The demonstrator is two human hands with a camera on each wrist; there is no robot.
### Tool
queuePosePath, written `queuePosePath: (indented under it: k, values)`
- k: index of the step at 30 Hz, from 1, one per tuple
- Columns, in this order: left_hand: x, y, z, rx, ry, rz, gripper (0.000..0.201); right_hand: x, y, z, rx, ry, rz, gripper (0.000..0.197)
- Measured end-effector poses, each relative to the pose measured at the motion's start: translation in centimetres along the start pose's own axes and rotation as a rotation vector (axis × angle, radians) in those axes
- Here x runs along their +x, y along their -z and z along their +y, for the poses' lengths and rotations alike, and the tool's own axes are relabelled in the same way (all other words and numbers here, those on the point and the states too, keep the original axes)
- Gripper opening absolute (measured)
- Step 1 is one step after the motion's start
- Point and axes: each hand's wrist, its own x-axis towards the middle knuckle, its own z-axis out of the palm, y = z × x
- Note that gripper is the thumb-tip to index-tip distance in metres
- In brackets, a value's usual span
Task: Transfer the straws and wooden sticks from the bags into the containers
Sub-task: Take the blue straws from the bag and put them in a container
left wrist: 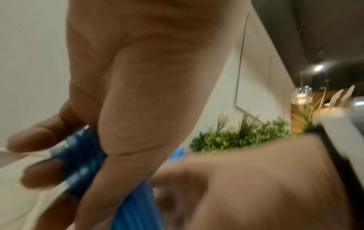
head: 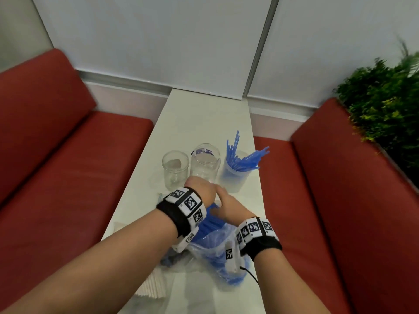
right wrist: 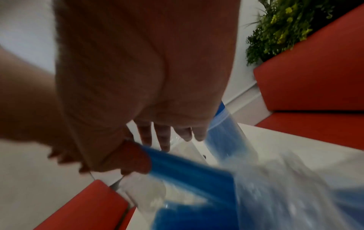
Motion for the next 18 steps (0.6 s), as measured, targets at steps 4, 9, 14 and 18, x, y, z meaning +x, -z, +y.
queuePosePath:
  k: [4,9,14,18]
  values:
    - [-3.0,3.2,-0.8,-0.106,0.028,0.171,0.031,-0.3,-1.9,-0.9,0.051,-0.038,0.178,0.018]
    - [-7.8,9.0,-1.6,-0.235,-0.048,0.453,0.042,-1.5,-1.0,-4.3,0.392,0.088,0.368,0.027]
    - [-9.0,9.8,-1.2,-0.487,-0.126,0.957,0.049,-2.1,0.5,-7.7,0.553,0.116,0.421,0.038]
    - [-9.3,8.9,-2.8,-1.271,-0.139,1.282,0.032,-4.2,3.0,-8.3,0.733,0.231,0.501,0.039]
